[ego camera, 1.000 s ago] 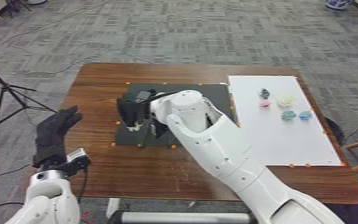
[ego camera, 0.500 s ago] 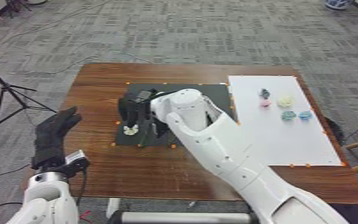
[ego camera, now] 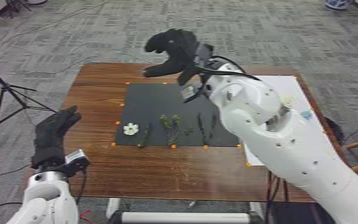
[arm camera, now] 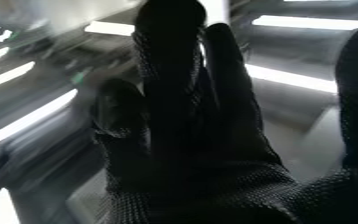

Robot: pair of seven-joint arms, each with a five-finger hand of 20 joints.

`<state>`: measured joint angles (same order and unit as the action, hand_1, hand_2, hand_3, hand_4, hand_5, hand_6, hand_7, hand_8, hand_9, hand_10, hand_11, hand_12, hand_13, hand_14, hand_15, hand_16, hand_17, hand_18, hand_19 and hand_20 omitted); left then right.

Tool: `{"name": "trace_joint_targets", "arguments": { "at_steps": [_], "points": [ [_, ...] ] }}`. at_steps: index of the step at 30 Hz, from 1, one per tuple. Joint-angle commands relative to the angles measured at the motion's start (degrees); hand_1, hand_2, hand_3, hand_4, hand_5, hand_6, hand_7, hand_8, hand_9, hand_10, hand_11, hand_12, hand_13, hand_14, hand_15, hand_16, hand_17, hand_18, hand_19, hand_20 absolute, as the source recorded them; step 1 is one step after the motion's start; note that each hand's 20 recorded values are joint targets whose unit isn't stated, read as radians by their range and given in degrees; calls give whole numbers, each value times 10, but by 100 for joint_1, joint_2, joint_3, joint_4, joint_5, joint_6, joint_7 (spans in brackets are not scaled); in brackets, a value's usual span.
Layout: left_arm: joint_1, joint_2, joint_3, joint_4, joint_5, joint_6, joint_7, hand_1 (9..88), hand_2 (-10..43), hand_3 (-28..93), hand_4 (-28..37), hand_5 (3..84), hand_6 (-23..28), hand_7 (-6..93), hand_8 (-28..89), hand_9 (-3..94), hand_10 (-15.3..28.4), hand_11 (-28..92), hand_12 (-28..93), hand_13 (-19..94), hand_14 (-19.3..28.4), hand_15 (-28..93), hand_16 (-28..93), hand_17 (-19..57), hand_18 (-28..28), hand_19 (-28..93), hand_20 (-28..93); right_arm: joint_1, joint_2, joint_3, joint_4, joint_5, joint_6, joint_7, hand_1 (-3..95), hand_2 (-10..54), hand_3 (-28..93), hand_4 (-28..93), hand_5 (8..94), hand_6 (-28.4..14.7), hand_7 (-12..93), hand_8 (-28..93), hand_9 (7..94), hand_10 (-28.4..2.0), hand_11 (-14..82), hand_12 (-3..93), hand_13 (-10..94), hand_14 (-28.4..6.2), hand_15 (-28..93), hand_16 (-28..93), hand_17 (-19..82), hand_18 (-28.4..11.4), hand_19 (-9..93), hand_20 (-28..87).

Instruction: Arrange flowers

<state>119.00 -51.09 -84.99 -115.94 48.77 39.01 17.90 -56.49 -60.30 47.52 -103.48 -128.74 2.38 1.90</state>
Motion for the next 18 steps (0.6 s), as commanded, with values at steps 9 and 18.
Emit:
{"name": "trace_joint_targets", "arguments": {
  "at_steps": [9,18],
  "points": [
    [47,-272,-129,-52,269,-205,-189,255,82,708,-283,508,46,177,-99,522,144,225,97,383,155,172,-18,45,121,143,153,-2135,2526,2189,507,-54,-314,670,300,-95,656,-185,577,-14,190,-58,671,-120,115,183,878,-36,511,345,531,-175,932,510],
    [960,-303,-480,-313,272,-313,-214,259,82,706,-283,508,45,179,-99,521,143,227,99,385,157,176,-18,43,123,147,156,-2727,2374,2763,722,-11,-1074,435,340,-95,669,-197,605,19,226,-79,690,-117,127,188,877,-28,537,348,536,-170,932,535]
  ]
}}
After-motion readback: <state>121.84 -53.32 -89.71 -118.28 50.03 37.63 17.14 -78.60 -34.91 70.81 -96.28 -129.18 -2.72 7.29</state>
